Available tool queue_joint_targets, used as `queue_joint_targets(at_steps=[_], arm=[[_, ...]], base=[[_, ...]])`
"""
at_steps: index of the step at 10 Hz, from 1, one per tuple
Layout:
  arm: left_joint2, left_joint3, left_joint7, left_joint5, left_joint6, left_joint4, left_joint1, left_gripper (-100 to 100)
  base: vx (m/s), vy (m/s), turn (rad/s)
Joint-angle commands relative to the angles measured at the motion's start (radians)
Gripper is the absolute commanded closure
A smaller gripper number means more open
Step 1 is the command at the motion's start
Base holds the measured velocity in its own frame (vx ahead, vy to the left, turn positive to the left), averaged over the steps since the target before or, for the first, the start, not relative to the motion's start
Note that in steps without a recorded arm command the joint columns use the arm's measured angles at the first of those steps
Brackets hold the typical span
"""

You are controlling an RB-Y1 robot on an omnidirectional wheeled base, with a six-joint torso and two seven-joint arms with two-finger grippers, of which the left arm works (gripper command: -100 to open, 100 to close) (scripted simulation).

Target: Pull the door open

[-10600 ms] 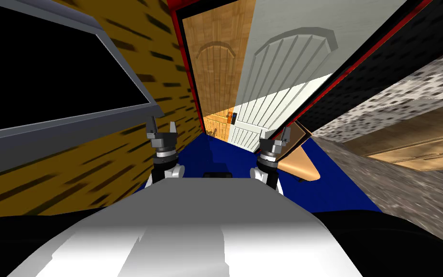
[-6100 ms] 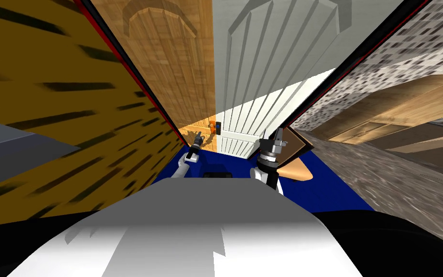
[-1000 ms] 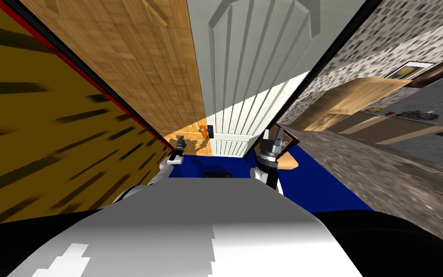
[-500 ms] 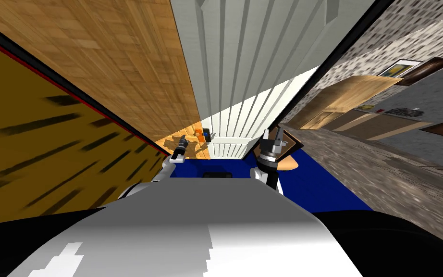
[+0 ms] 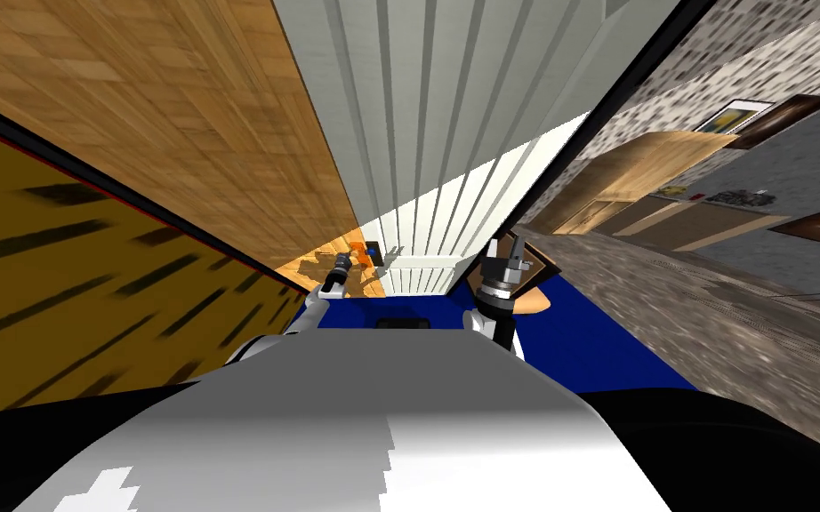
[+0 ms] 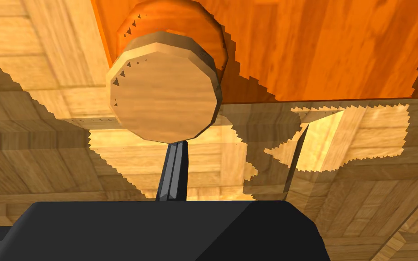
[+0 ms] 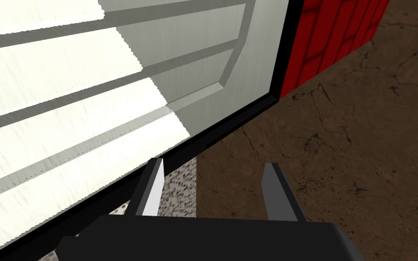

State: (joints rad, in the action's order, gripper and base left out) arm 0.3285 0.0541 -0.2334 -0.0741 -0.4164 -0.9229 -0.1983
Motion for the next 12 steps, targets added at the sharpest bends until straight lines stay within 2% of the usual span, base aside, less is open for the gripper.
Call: queue_joint_targets(at_steps=[1,4,5,8,11,12], arm=[[-0.001,-0.001,0.0,0.0,0.001,0.002,0.002,100],[-0.001,-0.001,0.0,0.0,0.001,0.002,0.002,100],[0.014,0.01,-0.002,-0.003,0.004,0.005,0.015,-100],[0.021,0.007,-0.009,-0.003,0.007,0.0,0.024,-100],[0.011,-0.021,-0.021,0.001,0.008,-0.021,0.019,-100],[0.011,-0.021,-0.021,0.001,0.008,-0.021,0.019,-100]], base=[[-0.029,0.023,-0.012],[-0.009,0.007,-0.001],[-0.087,0.076,0.157],[-0.182,0.062,0.048],[-0.194,-0.069,-0.045],[-0.119,-0.078,-0.024]])
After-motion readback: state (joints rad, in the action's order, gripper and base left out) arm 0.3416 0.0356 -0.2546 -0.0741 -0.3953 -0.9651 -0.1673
